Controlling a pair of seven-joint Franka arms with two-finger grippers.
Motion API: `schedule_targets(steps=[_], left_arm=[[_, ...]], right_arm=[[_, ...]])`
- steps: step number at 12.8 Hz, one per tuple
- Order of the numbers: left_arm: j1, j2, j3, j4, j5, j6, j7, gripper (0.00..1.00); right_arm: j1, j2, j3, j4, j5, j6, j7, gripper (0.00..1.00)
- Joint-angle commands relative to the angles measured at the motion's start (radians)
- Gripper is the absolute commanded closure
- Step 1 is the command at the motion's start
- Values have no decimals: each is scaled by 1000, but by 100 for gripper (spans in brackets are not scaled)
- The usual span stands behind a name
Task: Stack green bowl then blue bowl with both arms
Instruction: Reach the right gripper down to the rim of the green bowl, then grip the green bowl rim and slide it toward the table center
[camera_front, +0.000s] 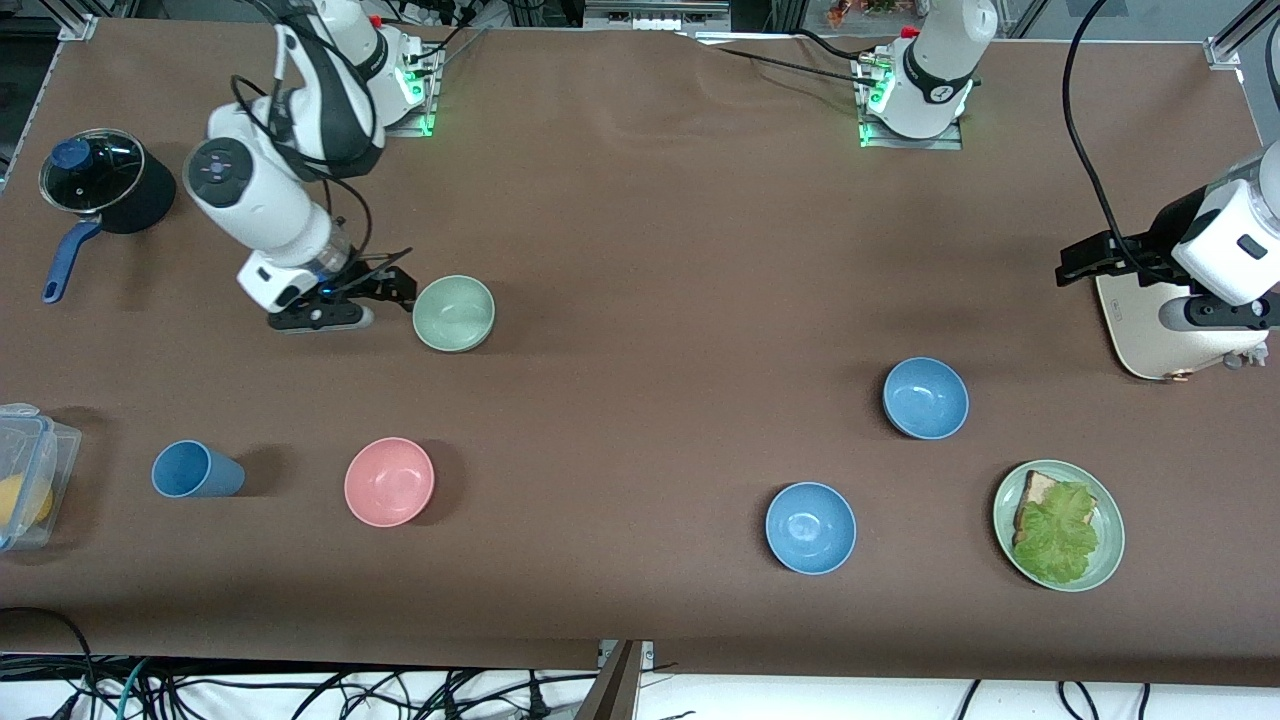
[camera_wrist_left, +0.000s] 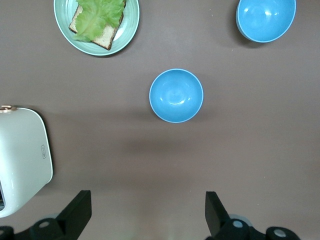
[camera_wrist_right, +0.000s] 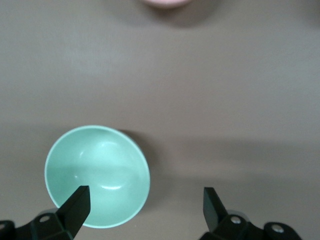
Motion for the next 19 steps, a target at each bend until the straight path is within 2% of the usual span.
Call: schedule_targets(steps=[1, 4, 6, 7, 8, 11, 12, 16, 19], left_arm=[[5, -1, 0, 5, -10, 3, 19, 0], [5, -1, 0, 5, -10, 3, 19, 0], [5, -1, 0, 5, -11, 3, 19, 0], [5, -1, 0, 5, -11, 3, 19, 0], [5, -1, 0, 5, -10, 3, 19, 0], [5, -1, 0, 5, -11, 3, 19, 0], [5, -1, 0, 5, -11, 3, 19, 0], [5, -1, 0, 5, -13, 3, 19, 0], [5, -1, 0, 5, -15, 3, 19, 0]], right_arm=[[3, 39, 6, -54, 13, 93, 10, 0], [23, 105, 6, -143, 13, 283, 10, 0], [29, 140, 6, -145, 13, 324, 10, 2], [29, 145, 6, -145, 13, 330, 10, 10], [30, 146, 6, -145, 13, 328, 10, 25], [30, 148, 6, -142, 13, 324, 10, 87], [30, 149, 6, -142, 13, 322, 11, 100], [29, 146, 11, -127, 11, 316, 23, 100], [30, 137, 60, -37, 11, 217, 91, 100]])
